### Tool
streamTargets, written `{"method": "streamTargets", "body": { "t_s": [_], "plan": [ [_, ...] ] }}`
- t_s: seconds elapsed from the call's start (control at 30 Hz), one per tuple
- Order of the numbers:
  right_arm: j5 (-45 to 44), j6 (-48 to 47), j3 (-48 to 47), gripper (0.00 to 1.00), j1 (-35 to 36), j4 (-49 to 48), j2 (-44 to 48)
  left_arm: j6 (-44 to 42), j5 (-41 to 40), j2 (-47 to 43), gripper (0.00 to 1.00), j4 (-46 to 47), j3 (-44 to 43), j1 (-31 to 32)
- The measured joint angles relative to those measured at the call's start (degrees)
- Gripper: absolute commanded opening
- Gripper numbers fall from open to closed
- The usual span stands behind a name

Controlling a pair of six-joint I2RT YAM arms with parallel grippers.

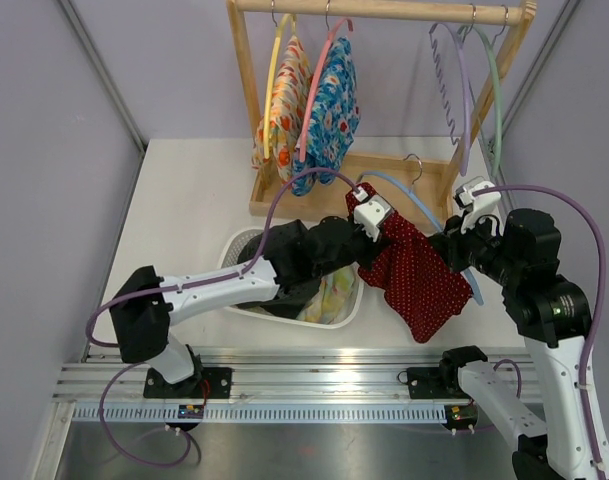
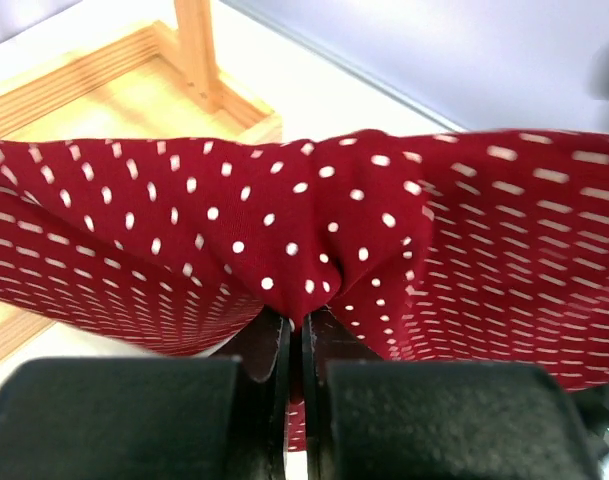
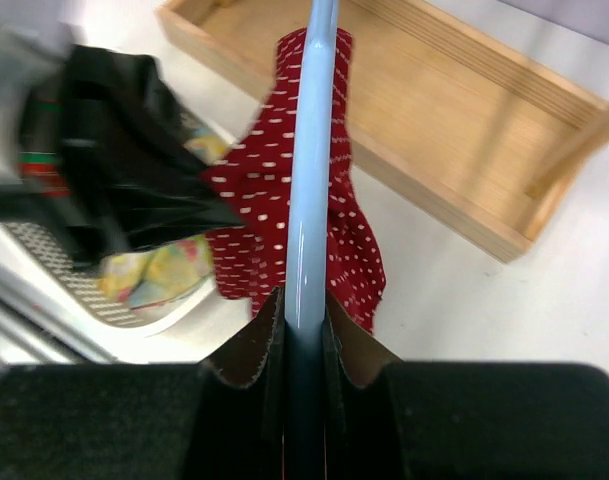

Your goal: Remove the skirt from the hanger

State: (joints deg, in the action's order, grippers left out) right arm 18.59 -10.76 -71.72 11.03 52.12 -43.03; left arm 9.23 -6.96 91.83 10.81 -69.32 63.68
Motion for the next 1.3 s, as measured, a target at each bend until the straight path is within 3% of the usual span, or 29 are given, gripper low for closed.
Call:
{"method": "streamTargets", "body": {
  "t_s": [0.33, 0.67, 0.9, 1.3],
  "plan": [
    [-10.21, -0.17, 9.53, 0.0, -1.6, -7.78, 0.26, -0.02, 9.73, -12.79, 0.0, -8.5, -7.21, 0.15],
    [-11.56, -0.17, 13.88, 0.0, -4.92, -10.97, 1.05, -3.37, 10.43, -24.68, 0.0, -12.22, -16.22, 0.17],
    [-10.91, -0.17, 14.25, 0.0, -5.2, -10.93, 1.4, -4.72, 10.19, -24.41, 0.0, -12.85, -18.34, 0.17],
    [-9.25, -0.2, 14.23, 0.0, -5.2, -10.8, 2.1, -2.01, 12.76, -14.4, 0.0, -14.43, -17.51, 0.17]
  ]
}}
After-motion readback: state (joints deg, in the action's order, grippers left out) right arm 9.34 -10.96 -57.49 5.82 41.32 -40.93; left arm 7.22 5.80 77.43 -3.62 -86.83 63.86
